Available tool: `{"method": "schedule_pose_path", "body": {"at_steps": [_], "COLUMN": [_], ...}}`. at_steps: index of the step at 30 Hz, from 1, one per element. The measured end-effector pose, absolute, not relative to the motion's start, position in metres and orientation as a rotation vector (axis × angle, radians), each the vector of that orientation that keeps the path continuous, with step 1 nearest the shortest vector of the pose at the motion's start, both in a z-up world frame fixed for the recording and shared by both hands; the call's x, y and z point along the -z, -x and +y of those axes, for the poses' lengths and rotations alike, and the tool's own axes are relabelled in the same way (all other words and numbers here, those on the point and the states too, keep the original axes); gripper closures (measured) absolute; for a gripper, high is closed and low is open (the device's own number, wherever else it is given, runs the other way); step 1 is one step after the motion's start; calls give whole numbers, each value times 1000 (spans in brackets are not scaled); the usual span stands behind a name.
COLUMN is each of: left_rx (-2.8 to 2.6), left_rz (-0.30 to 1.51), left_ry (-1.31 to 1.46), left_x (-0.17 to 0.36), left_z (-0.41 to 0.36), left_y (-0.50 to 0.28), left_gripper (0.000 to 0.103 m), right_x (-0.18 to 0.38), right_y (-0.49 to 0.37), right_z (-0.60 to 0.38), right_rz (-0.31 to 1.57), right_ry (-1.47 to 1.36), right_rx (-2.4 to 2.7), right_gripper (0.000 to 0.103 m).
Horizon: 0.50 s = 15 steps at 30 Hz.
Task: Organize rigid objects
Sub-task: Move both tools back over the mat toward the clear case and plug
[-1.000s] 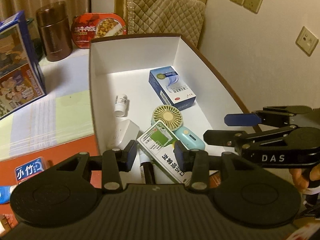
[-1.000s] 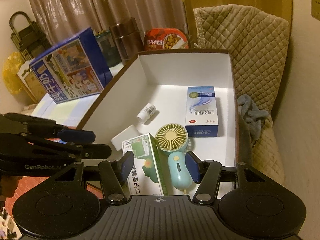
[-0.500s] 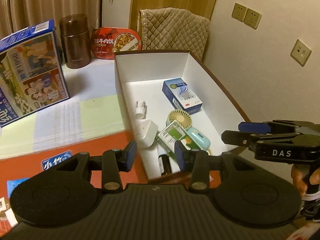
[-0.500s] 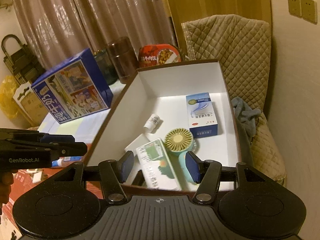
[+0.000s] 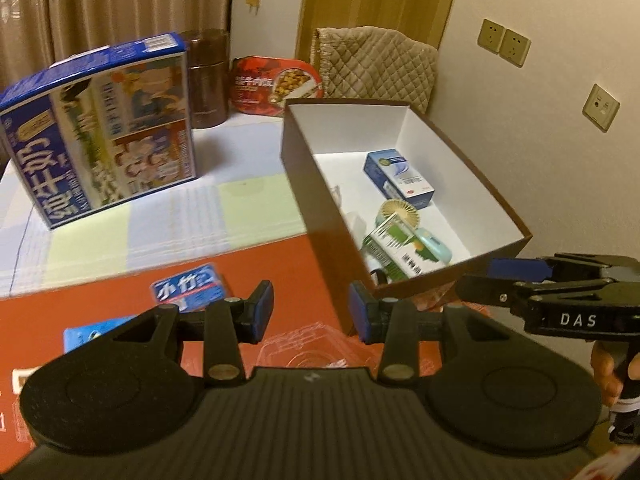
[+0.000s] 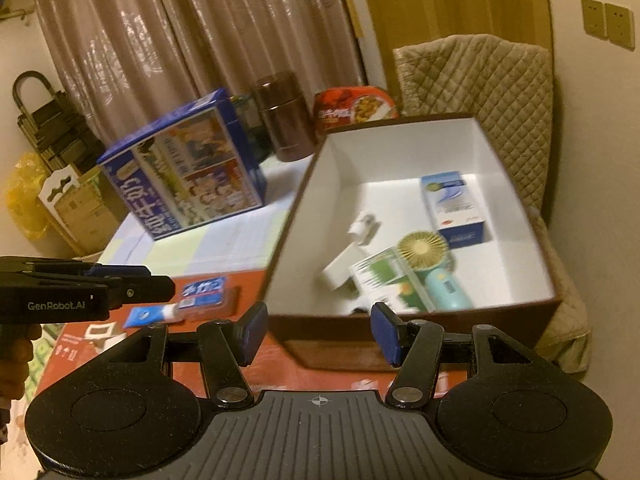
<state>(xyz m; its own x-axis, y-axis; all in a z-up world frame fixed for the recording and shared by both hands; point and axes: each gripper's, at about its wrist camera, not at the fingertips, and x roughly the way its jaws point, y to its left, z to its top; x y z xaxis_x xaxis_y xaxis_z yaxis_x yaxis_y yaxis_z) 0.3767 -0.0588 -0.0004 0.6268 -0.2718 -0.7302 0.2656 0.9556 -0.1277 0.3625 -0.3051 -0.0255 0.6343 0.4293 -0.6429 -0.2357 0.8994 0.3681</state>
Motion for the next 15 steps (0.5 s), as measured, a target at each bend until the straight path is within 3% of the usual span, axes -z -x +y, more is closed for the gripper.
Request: {"method": "schedule_pose_path", "body": {"at_steps": [15], "left_rx": [127], "left_rz": [888], "left_ry": [66], "left_x": [37], "left_z": [38], "left_y": [-331], "left_gripper": [66], "right_x": [59], "right_y": [-356], "right_z": [-201], "right_rz": [900], "right_ry": [-191], "right_rx": [-574], "right_gripper": [49]}}
